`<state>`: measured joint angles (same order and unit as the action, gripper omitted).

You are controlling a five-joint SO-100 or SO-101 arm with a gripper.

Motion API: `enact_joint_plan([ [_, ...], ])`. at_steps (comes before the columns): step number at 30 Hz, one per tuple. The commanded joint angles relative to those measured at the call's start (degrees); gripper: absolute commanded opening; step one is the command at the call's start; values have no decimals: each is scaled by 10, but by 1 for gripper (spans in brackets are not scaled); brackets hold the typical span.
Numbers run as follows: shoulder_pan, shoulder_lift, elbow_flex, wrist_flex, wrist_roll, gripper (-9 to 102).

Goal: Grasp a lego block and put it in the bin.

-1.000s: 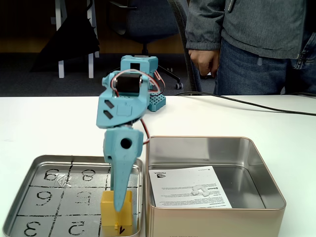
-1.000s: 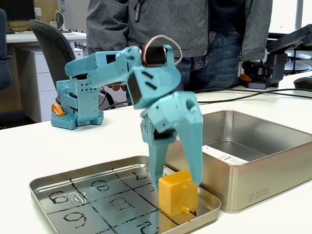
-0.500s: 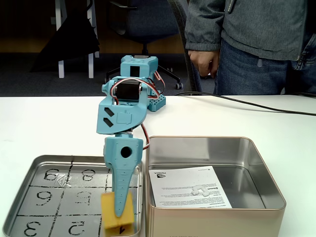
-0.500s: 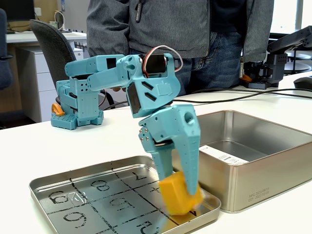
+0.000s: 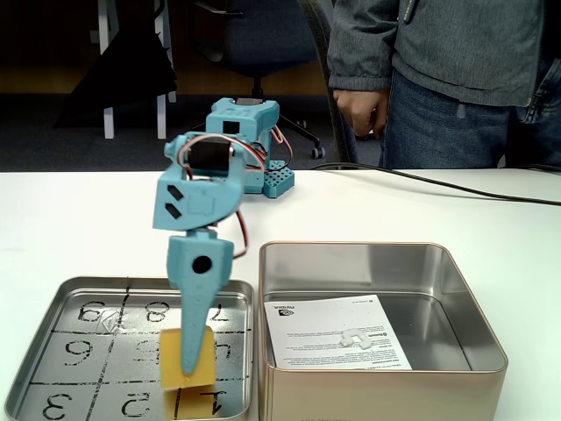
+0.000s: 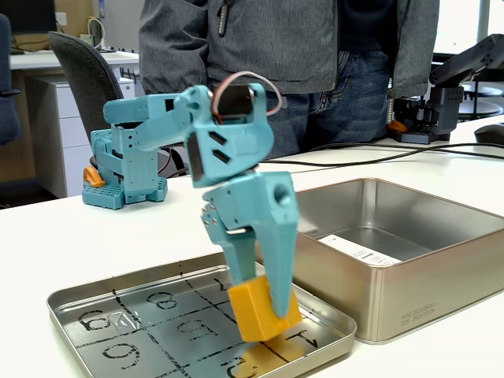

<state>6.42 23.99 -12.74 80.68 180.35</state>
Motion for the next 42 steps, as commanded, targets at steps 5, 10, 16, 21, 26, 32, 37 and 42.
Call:
enact_joint_plan([
  [5, 30, 140, -24, 7, 24, 0],
  [10, 17, 200, -23, 7, 36, 0],
  [16, -63, 236, -16, 36, 38, 0],
  [21, -131, 209, -16, 108, 27, 0],
  [26, -162, 148, -22, 130, 11, 0],
  [32, -188, 71, -24, 130, 9, 0],
  [37, -189, 51, -24, 129, 11, 0],
  [42, -180, 56, -24, 122, 30, 1],
])
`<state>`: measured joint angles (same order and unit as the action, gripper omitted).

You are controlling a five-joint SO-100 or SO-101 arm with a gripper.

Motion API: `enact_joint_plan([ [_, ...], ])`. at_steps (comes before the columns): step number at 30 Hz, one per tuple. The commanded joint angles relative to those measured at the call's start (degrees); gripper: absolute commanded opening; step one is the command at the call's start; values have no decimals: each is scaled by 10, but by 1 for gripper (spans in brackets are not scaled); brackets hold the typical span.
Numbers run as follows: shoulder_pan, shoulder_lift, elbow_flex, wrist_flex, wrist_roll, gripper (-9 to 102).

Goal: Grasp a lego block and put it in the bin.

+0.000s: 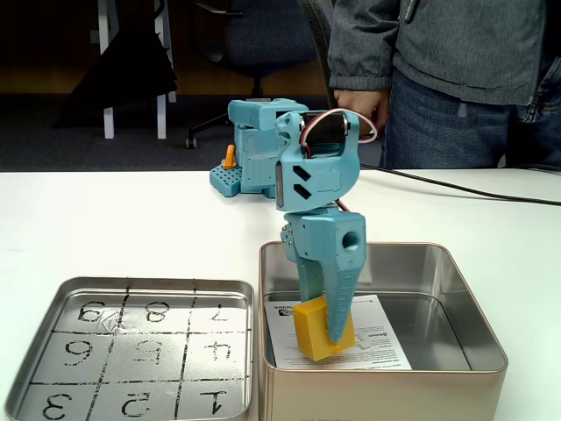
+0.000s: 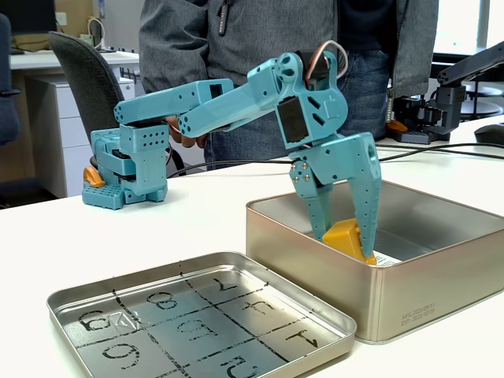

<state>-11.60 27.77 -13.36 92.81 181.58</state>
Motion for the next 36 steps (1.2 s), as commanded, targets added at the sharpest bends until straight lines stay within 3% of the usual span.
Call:
enact_joint_plan([
  [1, 3, 23, -18, -6, 24, 6],
  [6, 13, 51, -18, -60, 66, 34],
  [11, 25, 81, -18, -82, 95, 40],
  [19, 91, 171, -18, -143, 112, 33],
  [26, 176, 171, -18, -192, 75, 1],
  [36, 201, 79, -18, -381, 4, 0],
])
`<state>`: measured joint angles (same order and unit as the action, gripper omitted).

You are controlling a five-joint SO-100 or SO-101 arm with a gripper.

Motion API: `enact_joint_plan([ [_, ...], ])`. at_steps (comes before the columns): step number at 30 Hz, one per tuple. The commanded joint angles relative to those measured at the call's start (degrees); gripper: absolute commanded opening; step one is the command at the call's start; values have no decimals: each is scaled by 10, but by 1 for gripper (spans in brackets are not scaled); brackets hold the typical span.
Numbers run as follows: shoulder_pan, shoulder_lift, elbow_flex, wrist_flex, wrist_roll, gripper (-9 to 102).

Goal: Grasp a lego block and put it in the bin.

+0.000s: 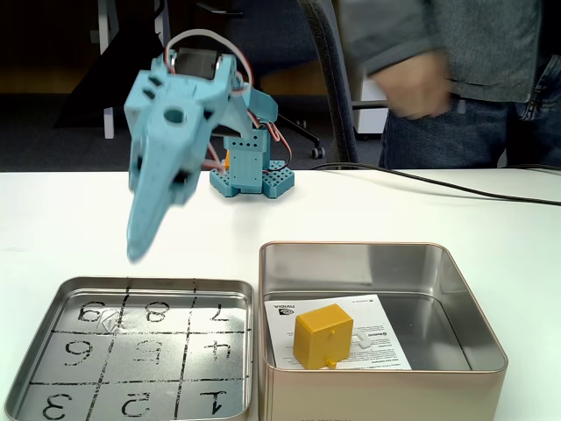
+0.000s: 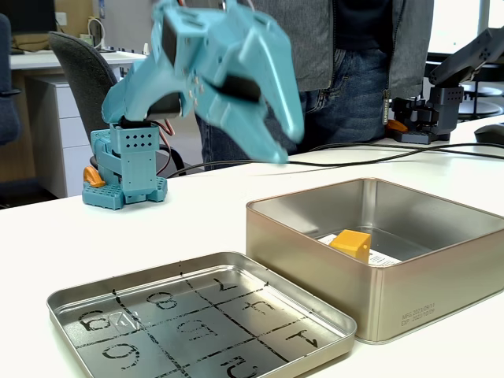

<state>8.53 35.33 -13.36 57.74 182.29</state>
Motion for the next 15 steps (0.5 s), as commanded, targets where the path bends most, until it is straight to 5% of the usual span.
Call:
enact_joint_plan([
  [1, -4, -5, -18, -38, -6, 0],
  [15, -25, 17, -18, -23, -12, 0],
])
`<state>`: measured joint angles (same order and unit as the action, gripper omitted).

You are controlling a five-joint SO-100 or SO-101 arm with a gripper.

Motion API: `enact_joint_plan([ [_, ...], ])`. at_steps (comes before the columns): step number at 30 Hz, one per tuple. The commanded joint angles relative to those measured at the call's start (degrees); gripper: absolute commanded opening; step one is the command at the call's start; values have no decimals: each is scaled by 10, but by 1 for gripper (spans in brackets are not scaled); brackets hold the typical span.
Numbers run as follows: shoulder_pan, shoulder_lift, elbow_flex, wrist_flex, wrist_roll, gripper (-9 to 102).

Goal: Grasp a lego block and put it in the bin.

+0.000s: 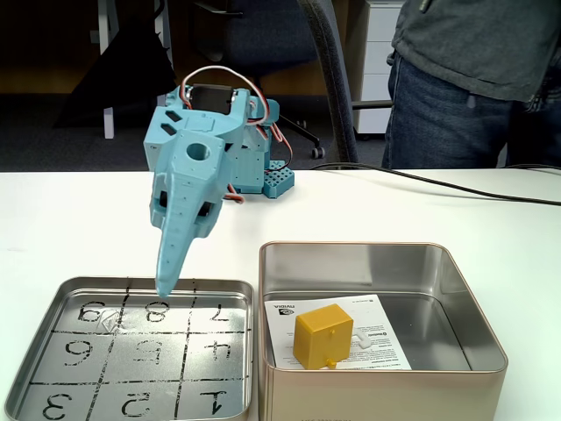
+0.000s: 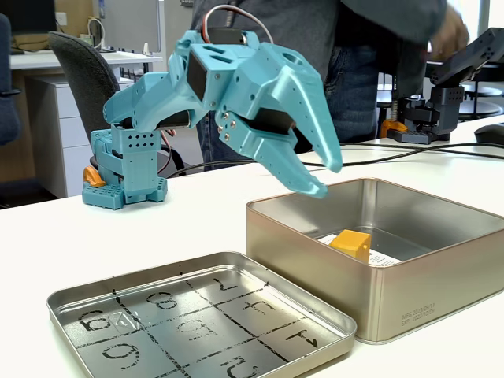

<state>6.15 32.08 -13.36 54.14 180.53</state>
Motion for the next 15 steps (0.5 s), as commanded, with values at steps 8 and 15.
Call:
enact_joint_plan([
  [8, -4, 58, -18, 30, 0, 0],
  [15, -2, 60, -18, 33, 6, 0],
])
